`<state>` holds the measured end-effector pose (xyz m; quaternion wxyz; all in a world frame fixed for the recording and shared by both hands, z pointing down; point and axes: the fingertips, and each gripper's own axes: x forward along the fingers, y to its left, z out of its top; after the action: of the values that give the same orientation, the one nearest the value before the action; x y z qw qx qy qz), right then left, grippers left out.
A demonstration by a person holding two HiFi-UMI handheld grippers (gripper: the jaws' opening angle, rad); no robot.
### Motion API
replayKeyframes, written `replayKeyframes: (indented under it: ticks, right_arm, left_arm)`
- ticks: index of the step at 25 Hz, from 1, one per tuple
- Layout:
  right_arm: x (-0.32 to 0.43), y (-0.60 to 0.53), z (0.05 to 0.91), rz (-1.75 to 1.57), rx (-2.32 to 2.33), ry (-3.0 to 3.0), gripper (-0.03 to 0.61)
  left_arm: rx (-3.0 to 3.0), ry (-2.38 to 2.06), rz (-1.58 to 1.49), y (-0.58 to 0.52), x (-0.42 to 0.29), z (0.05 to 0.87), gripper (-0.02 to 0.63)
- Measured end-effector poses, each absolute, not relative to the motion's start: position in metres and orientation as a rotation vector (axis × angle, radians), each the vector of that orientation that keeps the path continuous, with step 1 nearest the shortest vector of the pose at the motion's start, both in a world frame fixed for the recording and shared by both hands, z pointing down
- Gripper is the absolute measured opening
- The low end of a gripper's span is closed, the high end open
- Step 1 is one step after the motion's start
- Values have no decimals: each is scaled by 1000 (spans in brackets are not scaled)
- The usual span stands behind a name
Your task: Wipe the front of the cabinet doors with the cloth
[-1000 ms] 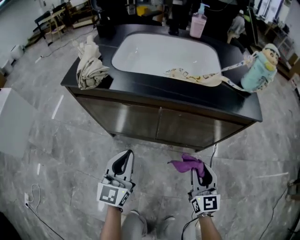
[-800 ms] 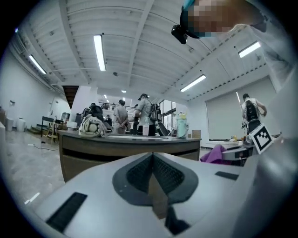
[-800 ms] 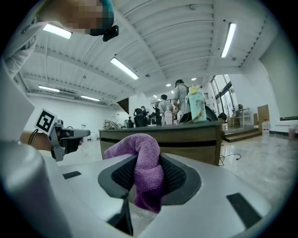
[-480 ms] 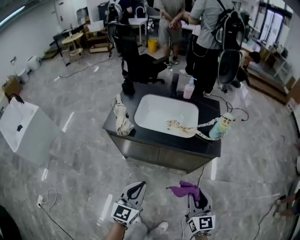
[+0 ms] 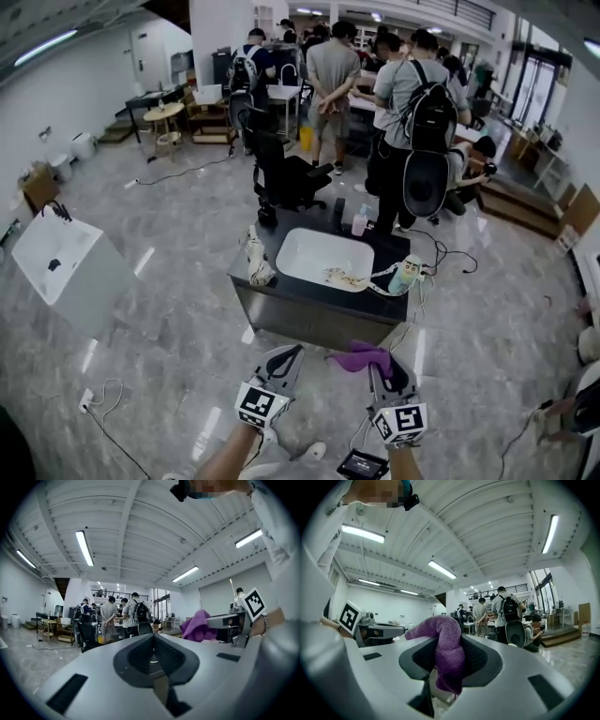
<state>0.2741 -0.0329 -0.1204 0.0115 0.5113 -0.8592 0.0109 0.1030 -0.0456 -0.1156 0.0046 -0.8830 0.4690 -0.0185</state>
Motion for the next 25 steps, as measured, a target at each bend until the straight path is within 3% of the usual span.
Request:
replayKeyframes:
  ticks: [6, 15, 25]
  right_arm:
    - [265, 12, -131, 29, 1585, -2653, 135]
    - [239, 31, -124, 105, 1874, -2469, 134]
    - [130, 59, -113, 175, 2068, -2314, 132]
  left_arm:
    - [-2830, 1442, -70, -2, 112, -117, 6]
    - [-2948, 1233, -74, -23, 60, -110, 6]
    - [-3074, 980, -76, -36, -19, -106, 6]
